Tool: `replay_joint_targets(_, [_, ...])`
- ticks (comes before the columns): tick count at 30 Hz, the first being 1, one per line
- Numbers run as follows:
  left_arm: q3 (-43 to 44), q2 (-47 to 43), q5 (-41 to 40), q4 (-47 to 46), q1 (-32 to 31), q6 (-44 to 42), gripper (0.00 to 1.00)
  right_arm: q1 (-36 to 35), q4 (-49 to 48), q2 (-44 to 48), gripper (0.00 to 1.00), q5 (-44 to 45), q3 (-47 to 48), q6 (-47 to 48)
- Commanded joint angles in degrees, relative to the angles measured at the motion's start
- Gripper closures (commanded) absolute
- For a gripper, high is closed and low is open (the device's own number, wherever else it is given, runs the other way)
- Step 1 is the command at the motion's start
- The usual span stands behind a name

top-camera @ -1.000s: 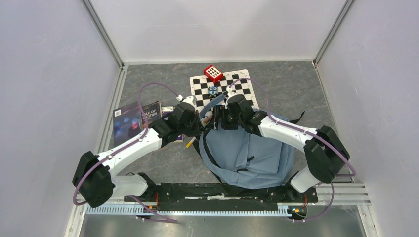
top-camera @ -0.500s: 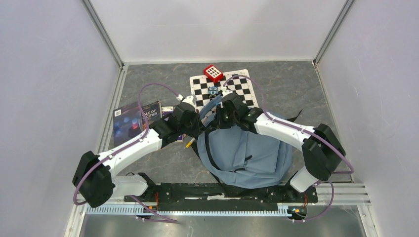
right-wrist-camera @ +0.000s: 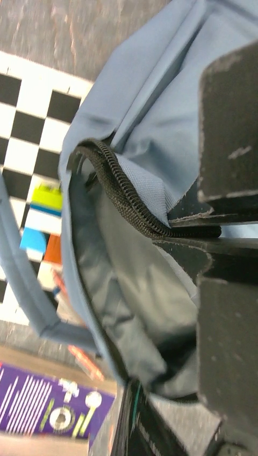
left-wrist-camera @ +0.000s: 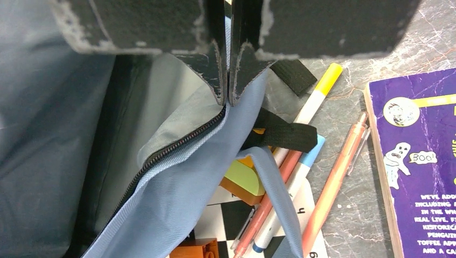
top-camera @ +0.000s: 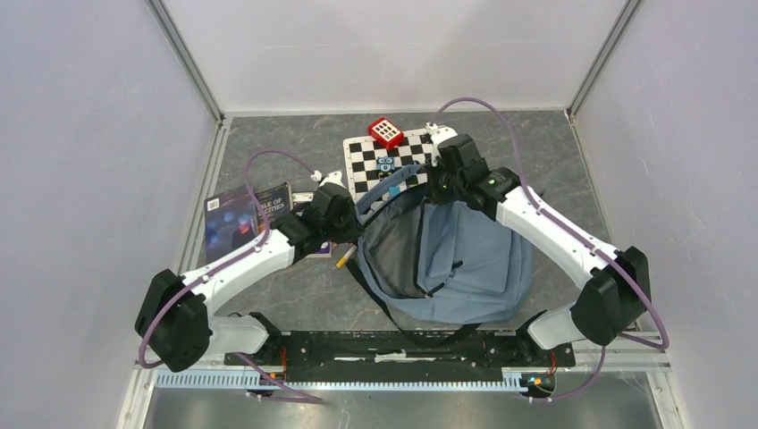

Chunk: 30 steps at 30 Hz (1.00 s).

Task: Pack the student bag
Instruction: Adjust the student bag at the center of the board.

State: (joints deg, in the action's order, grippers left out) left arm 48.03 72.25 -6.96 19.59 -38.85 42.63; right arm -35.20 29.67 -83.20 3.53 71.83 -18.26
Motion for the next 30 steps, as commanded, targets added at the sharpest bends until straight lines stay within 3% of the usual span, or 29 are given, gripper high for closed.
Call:
replay_joint_targets(1, [0.48,1.51,-2.34,0.76,1.20,2.28,0.98,4.80,6.64,2.32,0.95,3.59,3.23,11.35])
replay_joint_targets(8, [0.49,2.48,-4.06,0.84,2.46,2.28,0.98,10.46,7.19,6.26,0.95,10.19,-4.38,17.77])
replay_joint_targets(14, [-0.54,3.38,-2.49,-0.53,2.55,1.18,0.98,11.73,-2.21,6.75,0.93,14.76,-15.49,21.33])
replay_joint_targets(17, [-0.92,4.39,-0.69,-2.03,2.55,-0.71,0.98,11.99,-4.82,5.63,0.88,16.05,-17.95,21.90])
replay_joint_targets(22, [-0.09,7.07,6.11,-4.43,2.42,-3.64,0.98,12.42,-2.80,2.54,0.72,22.08,-16.01,25.11])
replay_joint_targets(28, [0.96,6.71,4.99,-4.39,2.46,-3.84,0.98,12.58,1.30,5.73,0.28,24.70,-11.79,27.44])
replay_joint_targets(30, [1.31,6.72,4.99,-4.15,2.46,-3.83,0.98,12.54,2.23,7.81,0.18,25.63,-11.71,26.65])
